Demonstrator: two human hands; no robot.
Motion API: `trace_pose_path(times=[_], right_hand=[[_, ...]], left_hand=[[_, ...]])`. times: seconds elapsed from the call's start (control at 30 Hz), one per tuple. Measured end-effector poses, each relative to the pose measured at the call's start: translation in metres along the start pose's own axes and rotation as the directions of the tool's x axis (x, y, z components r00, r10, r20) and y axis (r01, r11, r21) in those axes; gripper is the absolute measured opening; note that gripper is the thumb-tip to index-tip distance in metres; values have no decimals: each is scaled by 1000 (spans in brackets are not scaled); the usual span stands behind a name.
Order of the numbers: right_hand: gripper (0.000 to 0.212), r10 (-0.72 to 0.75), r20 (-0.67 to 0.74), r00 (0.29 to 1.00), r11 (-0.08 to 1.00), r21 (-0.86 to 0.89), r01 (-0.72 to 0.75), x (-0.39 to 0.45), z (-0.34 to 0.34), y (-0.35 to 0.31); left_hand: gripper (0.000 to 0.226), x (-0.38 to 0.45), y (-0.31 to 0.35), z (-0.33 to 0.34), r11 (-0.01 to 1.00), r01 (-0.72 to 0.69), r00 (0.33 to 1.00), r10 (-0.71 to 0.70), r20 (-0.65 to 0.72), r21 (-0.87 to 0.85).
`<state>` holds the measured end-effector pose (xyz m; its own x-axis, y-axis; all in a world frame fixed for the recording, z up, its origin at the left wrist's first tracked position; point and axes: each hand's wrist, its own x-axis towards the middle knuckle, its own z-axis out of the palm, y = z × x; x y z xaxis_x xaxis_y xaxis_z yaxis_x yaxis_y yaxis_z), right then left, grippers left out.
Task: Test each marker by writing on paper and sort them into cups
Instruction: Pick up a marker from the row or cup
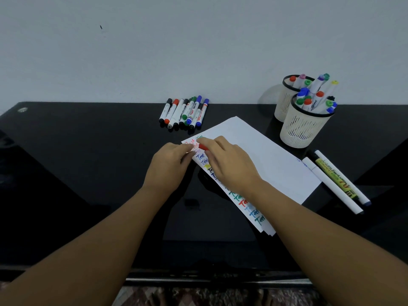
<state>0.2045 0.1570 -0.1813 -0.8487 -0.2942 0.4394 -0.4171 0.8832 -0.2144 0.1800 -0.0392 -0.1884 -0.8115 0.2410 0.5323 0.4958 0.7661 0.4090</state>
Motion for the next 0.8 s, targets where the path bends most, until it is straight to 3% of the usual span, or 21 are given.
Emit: trace_pose_path(times=[0.2, 0.6, 0.8], right_hand=[[40, 65, 70, 995, 995, 73, -70, -2, -1, 0], [25, 44, 9, 999, 995, 90, -44, -3, -3, -6], [52, 99, 17, 995, 969, 224, -101, -2, -12, 1]], left_hand=[[32, 2, -5, 4, 997, 74, 996, -75, 55, 24], [35, 6, -18, 12, 996, 84, 991, -85, 102, 15], [34, 5, -9, 6, 994, 108, 991, -109, 81, 12]])
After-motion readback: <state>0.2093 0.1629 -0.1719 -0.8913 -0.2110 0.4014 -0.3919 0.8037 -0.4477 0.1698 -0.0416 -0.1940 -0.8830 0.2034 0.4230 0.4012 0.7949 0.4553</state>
